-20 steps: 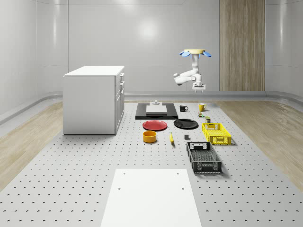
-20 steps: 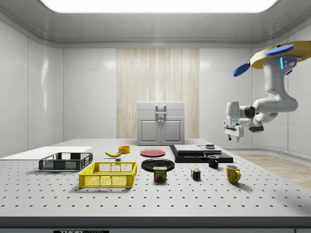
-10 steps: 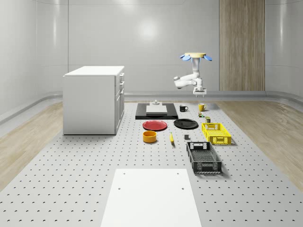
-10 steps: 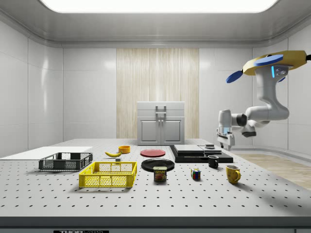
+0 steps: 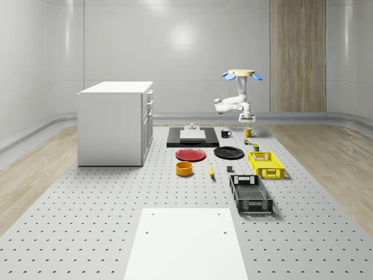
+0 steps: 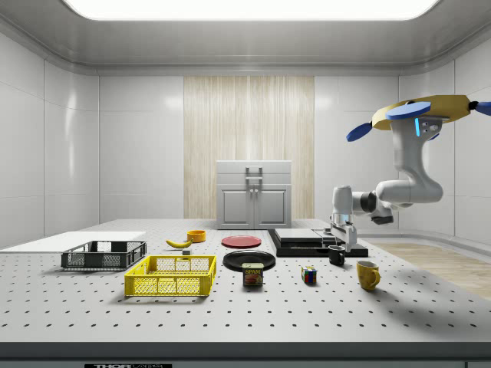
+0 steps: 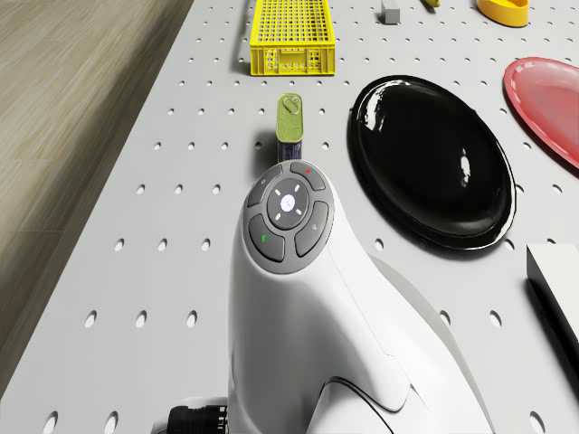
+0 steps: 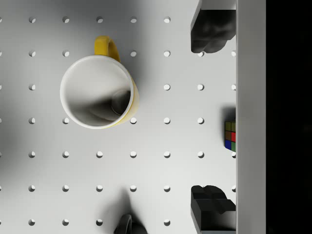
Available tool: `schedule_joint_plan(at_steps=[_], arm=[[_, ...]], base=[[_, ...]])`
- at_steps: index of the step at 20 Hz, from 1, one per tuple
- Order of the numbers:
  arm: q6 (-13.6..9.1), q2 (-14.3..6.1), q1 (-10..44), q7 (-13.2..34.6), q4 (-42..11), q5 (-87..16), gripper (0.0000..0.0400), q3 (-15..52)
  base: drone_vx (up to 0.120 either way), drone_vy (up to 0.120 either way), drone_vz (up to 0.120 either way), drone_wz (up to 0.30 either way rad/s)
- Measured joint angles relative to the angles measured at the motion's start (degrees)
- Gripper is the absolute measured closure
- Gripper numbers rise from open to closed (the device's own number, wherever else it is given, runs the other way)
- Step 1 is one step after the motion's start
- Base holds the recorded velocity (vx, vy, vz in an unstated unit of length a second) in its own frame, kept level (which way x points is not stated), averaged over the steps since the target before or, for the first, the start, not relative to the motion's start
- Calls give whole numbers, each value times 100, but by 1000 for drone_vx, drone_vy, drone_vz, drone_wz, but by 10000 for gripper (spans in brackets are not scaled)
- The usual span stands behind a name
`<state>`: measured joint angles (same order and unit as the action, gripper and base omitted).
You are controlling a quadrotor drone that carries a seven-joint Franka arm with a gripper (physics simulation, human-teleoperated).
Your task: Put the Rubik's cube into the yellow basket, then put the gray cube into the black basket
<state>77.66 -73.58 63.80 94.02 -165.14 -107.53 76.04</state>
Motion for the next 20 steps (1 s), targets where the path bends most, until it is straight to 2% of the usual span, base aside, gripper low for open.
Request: schedule_joint_plan(at_steps=[2,6,13,20], arm=[[41,-45,12,11,3,21,0,11],[122,-131,36,33,8,62,0,31],[255,-275,74,68,16,128,0,63],[379,-408,109,99,24,189,0,91]], base=[[120,-120,-120,0],[120,0,-80,0],[120,-40,-6,0],[120,0,-120,0]])
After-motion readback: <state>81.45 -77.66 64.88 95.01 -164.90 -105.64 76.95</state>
